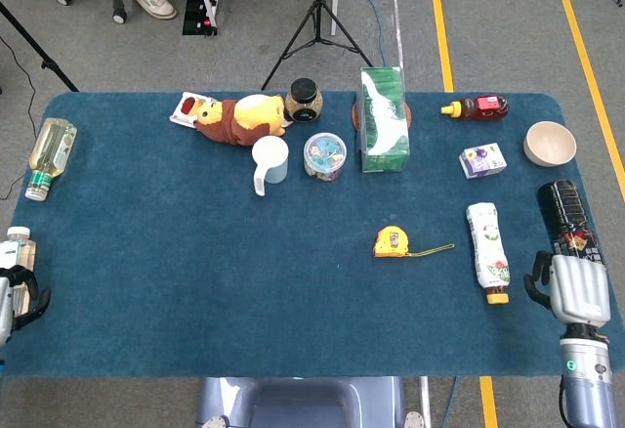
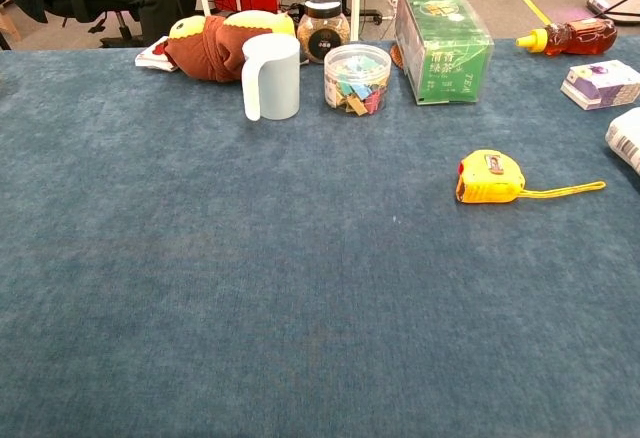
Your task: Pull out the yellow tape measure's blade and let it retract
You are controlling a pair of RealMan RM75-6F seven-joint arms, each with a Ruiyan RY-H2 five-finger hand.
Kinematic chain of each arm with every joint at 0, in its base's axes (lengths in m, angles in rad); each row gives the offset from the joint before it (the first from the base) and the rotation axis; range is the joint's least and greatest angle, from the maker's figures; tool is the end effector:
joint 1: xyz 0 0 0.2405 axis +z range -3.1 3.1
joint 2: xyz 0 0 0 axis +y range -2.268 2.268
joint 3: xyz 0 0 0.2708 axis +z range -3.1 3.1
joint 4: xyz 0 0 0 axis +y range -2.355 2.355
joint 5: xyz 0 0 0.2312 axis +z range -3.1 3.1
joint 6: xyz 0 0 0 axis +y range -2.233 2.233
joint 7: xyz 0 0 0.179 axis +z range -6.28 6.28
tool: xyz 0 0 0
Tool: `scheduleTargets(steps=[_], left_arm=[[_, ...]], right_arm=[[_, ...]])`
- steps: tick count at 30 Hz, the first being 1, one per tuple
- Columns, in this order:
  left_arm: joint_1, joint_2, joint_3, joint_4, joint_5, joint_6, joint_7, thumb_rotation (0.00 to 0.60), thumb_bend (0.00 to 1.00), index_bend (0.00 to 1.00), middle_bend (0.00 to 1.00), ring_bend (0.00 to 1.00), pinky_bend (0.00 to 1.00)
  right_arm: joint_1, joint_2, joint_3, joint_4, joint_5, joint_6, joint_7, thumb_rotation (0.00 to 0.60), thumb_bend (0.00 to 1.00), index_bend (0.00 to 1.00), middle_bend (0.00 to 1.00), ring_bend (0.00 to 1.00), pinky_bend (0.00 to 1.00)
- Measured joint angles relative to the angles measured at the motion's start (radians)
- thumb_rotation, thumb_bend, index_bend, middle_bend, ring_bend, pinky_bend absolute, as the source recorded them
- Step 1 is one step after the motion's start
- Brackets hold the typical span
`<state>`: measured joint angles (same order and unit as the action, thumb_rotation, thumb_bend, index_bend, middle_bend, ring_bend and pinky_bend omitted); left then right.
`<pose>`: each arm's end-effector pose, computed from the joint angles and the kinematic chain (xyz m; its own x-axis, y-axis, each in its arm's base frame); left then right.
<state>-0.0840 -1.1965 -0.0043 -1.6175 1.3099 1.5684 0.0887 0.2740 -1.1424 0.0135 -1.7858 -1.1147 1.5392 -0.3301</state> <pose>-0.3541 0.2044 0.1357 0.4013 -0.0129 0.9158 0.9016 0.1819 -0.3925 -0.3143 -0.2587 0.1402 0.4974 -0.0226 0.8673 -0.8502 0.1861 0.4924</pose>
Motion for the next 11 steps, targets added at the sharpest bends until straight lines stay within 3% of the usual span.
scheduleTargets(steps=[11], left_arm=[[0.007,0.017,-0.002,-0.066,0.027,-0.026,0.021,0.600,0.31,0.71,0.57,0.42,0.39]], right_arm=[[-0.067,0.002,-0.006,0.033,-0.055,0.013,0.054,0.596,0.36,0.69,0.70,0.73,0.72]])
